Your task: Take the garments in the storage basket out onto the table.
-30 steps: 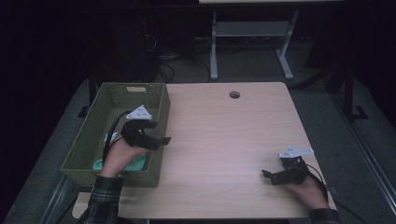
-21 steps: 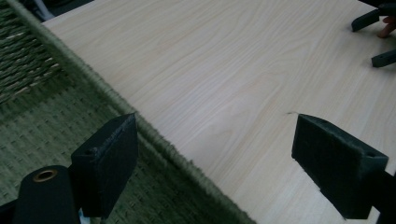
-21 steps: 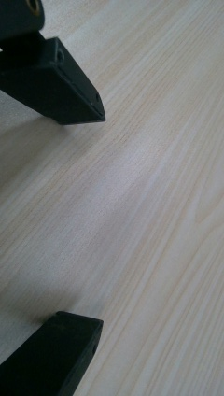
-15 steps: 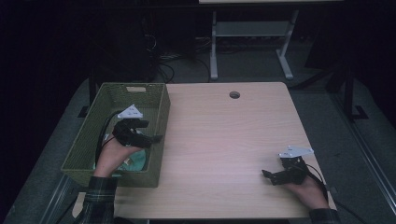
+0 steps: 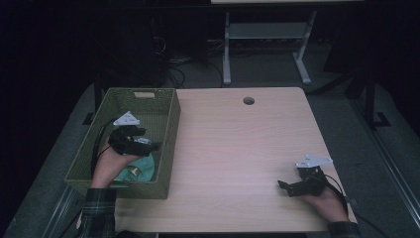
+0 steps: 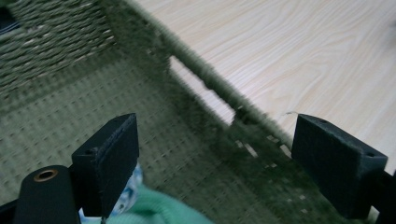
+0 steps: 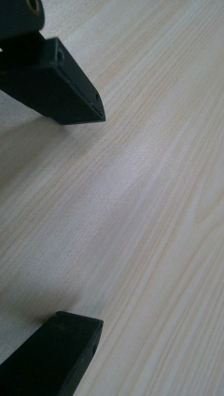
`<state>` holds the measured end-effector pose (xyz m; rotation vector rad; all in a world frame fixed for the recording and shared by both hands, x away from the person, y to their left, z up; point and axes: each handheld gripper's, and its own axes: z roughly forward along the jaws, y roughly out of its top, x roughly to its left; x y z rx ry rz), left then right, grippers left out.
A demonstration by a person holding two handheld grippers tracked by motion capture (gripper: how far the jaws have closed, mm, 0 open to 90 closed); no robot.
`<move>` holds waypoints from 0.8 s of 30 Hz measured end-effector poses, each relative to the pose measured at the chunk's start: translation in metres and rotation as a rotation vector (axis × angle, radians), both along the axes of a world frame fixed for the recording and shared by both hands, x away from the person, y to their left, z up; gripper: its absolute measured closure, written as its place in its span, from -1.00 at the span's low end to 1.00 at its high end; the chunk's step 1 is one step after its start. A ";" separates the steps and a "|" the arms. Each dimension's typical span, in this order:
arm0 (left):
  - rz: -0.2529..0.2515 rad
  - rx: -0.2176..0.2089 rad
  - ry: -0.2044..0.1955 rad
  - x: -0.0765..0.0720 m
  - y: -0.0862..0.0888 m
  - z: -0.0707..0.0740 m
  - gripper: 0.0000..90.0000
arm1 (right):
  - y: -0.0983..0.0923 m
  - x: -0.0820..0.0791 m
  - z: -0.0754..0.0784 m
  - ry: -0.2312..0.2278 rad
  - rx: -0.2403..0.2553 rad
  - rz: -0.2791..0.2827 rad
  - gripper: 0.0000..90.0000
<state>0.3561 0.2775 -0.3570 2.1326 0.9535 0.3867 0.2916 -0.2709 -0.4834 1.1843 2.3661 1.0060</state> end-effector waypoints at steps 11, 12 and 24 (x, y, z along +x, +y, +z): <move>0.038 0.033 0.024 0.003 0.017 -0.012 -0.67 | 0.000 0.000 0.000 0.000 0.000 0.000 -0.95; 0.036 0.043 0.026 0.003 0.019 -0.013 -0.67 | 0.000 0.000 0.000 0.000 0.000 0.000 -0.95; 0.042 0.084 0.120 0.008 0.030 -0.034 -0.67 | 0.000 0.000 0.000 0.000 0.000 0.000 -0.95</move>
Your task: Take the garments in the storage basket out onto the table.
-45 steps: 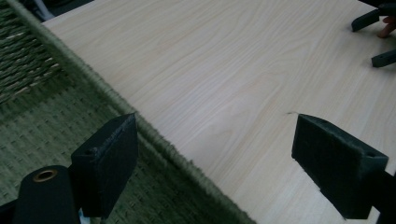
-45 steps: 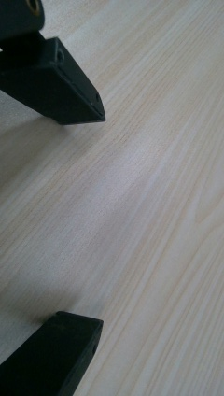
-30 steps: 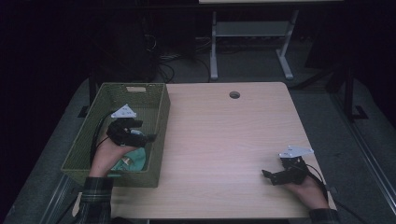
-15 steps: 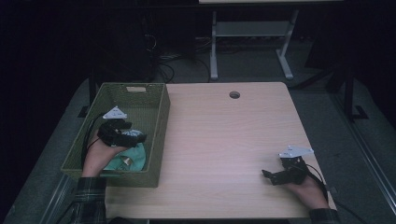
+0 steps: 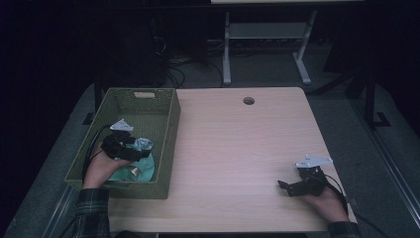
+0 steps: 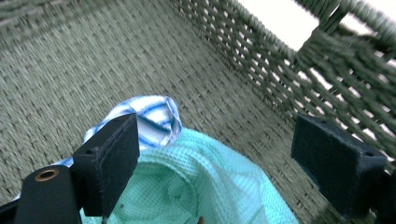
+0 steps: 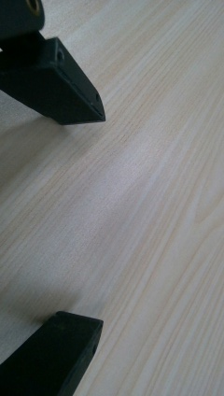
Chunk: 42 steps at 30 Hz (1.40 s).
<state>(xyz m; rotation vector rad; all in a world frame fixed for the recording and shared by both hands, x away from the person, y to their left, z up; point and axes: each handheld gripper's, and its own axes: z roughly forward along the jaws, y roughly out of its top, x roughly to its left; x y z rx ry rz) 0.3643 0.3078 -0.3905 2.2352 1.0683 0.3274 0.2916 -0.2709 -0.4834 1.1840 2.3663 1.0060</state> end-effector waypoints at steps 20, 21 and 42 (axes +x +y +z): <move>0.050 0.080 0.117 0.006 0.001 -0.017 -0.58 | 0.000 0.000 0.000 0.000 0.001 -0.001 -0.95; 0.050 0.080 0.117 0.006 0.001 -0.017 -0.56 | 0.000 0.000 0.000 0.000 0.001 -0.001 -0.95; 0.016 0.049 0.188 0.007 0.003 -0.013 0.76 | 0.000 0.000 0.000 0.000 0.001 -0.001 -0.95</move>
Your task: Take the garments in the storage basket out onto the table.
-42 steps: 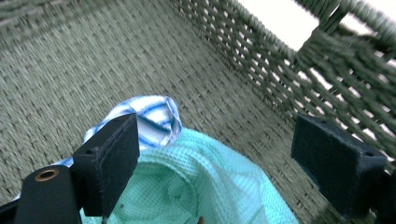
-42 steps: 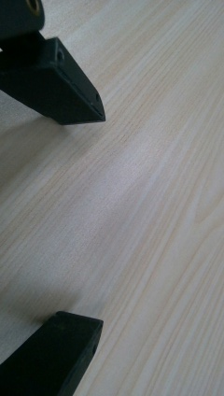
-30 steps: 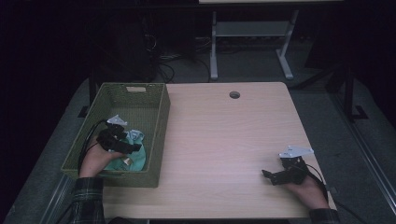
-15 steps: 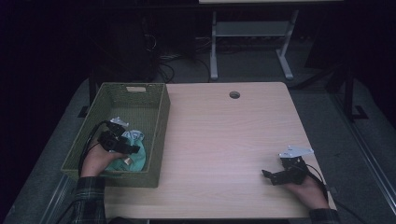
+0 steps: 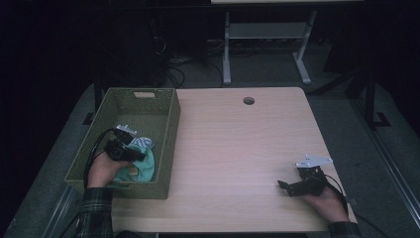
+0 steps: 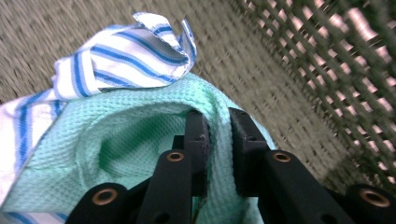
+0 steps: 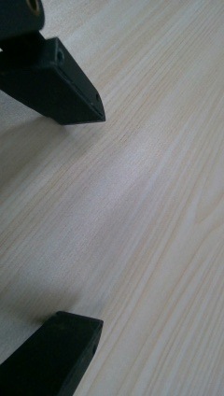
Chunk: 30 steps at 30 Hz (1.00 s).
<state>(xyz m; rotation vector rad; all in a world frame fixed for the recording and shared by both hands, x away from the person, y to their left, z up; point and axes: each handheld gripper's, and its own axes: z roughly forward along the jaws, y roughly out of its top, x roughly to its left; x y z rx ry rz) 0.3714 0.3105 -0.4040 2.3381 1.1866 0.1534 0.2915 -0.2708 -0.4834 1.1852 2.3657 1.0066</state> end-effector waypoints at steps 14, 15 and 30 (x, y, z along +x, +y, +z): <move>0.035 -0.223 -0.162 -0.010 0.013 0.026 0.87 | 0.000 0.000 0.000 0.000 0.000 0.000 -0.95; 0.036 -0.238 -0.174 -0.010 0.015 0.027 0.87 | 0.000 0.000 0.000 0.000 0.000 0.000 -0.95; 0.030 -0.399 -0.307 -0.018 0.022 0.061 0.88 | 0.000 0.000 0.000 0.000 0.000 0.000 -0.95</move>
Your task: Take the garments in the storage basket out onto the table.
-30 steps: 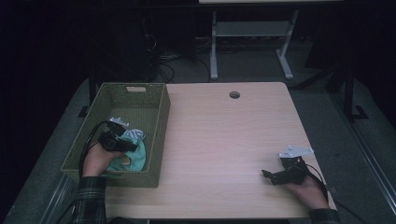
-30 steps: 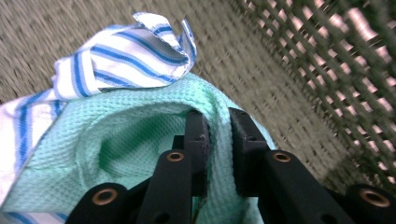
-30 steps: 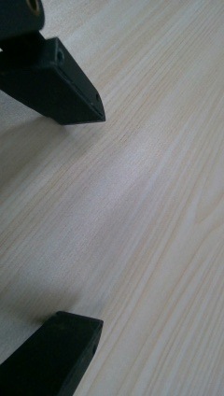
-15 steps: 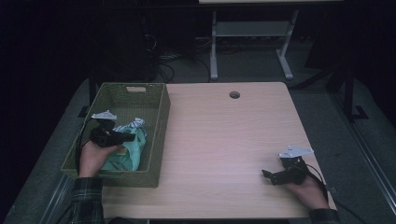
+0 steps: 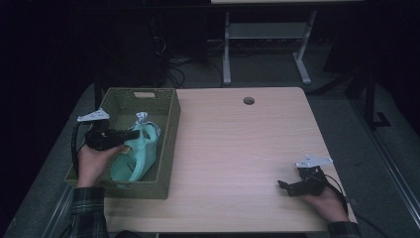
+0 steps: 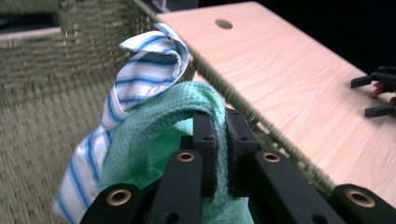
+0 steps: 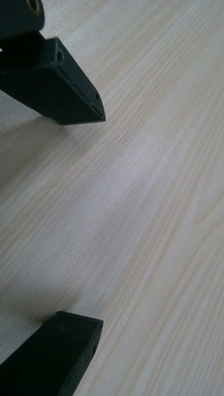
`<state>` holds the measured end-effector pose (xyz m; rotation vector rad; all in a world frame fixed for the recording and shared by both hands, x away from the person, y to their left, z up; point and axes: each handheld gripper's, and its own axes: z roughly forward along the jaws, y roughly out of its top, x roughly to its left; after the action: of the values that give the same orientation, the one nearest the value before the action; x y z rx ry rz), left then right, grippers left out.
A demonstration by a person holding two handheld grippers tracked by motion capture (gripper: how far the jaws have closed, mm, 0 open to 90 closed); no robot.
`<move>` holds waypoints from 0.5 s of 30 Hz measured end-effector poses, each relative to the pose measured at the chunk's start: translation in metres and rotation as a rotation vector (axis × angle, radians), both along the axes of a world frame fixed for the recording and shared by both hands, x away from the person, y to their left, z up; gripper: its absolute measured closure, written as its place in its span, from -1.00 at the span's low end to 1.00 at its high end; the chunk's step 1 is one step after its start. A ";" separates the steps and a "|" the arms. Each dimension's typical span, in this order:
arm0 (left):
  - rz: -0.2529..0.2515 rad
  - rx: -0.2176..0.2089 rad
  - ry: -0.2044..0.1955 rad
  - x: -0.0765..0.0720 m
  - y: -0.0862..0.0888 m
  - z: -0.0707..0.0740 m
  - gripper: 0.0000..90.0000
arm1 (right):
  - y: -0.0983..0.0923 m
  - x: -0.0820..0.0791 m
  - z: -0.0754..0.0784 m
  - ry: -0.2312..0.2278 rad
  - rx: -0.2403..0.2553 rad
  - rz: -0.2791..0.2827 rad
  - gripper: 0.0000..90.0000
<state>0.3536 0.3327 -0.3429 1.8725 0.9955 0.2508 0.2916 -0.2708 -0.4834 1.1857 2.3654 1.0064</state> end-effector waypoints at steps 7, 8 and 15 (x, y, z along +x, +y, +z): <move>-0.006 -0.018 -0.028 -0.001 -0.003 0.012 0.88 | 0.000 0.000 0.000 0.000 0.000 0.000 -0.95; -0.011 -0.020 -0.034 -0.001 -0.003 0.014 0.88 | 0.000 0.000 0.000 0.000 0.000 0.000 -0.95; -0.028 -0.025 -0.067 -0.002 -0.008 0.027 0.88 | 0.000 0.000 0.000 0.000 0.001 0.000 -0.95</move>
<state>0.3515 0.3242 -0.3156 1.8425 0.9231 0.2815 0.2916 -0.2708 -0.4834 1.1858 2.3651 1.0074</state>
